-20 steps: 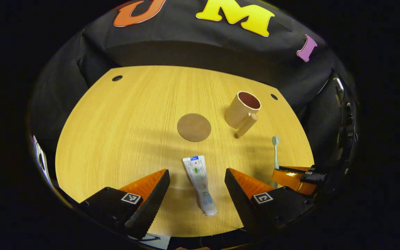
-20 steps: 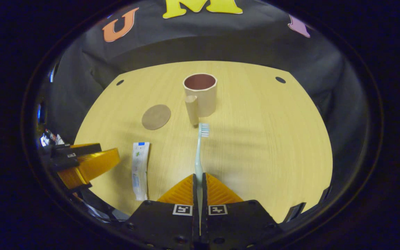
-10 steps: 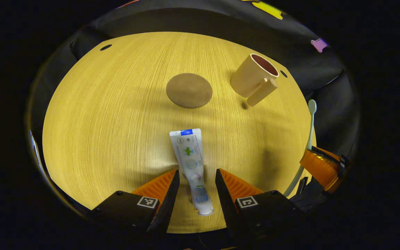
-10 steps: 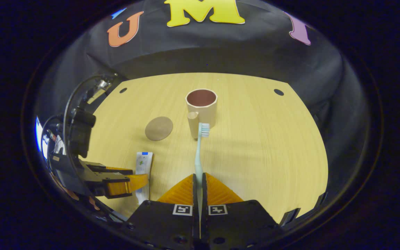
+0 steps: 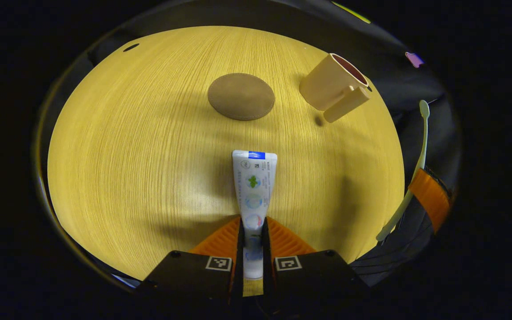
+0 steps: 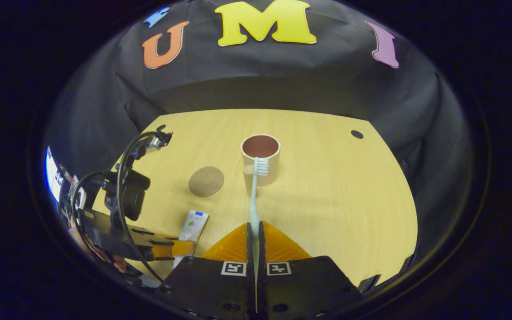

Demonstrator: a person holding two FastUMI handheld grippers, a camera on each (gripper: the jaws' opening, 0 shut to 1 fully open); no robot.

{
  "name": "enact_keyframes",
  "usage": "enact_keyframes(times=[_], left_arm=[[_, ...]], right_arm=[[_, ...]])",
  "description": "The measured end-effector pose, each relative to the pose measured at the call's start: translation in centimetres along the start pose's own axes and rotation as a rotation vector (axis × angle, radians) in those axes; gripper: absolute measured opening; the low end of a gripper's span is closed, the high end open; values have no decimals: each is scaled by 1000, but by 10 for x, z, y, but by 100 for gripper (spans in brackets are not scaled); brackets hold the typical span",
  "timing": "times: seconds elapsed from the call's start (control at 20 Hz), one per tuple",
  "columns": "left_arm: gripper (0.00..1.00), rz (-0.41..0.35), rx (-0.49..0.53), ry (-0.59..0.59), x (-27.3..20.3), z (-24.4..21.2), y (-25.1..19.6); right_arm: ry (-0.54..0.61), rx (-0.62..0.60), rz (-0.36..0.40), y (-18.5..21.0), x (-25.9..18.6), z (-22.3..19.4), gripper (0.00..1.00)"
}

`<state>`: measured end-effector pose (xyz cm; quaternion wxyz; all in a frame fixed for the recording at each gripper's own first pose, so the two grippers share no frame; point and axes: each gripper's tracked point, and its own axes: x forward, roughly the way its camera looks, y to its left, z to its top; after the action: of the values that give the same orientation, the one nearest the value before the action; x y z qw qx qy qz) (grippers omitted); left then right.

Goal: Put the toothbrush and toothpaste on the desktop into the cup, then pick up the cup and place it on the coaster on the desktop.

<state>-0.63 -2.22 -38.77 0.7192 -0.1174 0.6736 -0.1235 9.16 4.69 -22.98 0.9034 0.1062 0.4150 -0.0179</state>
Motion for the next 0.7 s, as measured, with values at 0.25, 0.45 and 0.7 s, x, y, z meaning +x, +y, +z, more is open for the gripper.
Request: enact_keyframes(times=[0.25,0.45,0.7], left_arm=[[14,-25,55,-105,-27,23,0],[14,-25,102,-200,-64,51,0],[14,-23,145,-296,-89,60,2]], right_arm=[[-101,3,3,3,-7,32,2],[-187,24,1,0,0,60,2],[-317,33,5,-3,9,107,2]])
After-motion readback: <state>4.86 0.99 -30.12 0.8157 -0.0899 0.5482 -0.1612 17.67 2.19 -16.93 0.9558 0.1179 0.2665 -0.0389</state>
